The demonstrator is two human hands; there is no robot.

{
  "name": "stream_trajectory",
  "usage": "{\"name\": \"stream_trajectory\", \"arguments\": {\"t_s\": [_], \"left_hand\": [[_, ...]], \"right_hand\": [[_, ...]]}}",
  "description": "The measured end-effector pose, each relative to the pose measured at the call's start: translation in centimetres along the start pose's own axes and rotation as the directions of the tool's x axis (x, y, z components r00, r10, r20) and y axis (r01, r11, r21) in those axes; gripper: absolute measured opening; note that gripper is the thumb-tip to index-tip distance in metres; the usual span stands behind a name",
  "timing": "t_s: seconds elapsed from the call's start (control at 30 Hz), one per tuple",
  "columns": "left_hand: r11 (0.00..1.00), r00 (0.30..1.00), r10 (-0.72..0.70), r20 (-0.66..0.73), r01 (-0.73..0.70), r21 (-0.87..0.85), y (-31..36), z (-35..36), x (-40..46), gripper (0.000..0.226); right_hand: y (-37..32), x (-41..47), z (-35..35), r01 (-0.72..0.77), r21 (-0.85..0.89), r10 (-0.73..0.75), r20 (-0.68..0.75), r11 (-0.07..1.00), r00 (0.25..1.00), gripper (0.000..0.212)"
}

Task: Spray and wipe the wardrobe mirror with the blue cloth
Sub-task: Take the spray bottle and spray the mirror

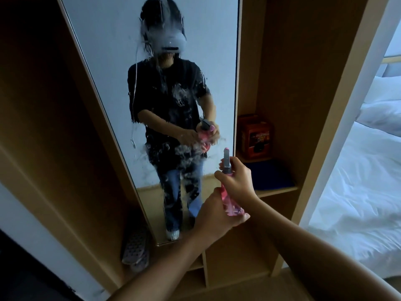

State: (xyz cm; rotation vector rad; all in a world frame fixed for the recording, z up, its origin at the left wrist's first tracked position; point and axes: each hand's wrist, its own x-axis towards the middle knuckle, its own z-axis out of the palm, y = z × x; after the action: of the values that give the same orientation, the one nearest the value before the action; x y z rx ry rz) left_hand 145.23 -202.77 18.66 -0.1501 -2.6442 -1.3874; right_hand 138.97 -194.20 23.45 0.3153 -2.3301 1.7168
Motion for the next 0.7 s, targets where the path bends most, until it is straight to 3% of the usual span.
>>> {"name": "stream_trajectory", "arguments": {"t_s": [0.43,0.7], "left_hand": [[0.997,0.997,-0.070,0.014,0.071,-0.028,-3.1,1.8,-2.6,0.056],[0.996,0.995,-0.085,-0.054,0.084,-0.023,-3.8,0.1,-4.2,0.055]], "right_hand": [[1.8,-2.7,1.6,-0.060,-0.044,0.062,0.064,0.997,0.996,0.018],[0.7,-3.5,3.6,0.006,-0.031,-0.001,0.165,1.000,0.986,0.021]]}}
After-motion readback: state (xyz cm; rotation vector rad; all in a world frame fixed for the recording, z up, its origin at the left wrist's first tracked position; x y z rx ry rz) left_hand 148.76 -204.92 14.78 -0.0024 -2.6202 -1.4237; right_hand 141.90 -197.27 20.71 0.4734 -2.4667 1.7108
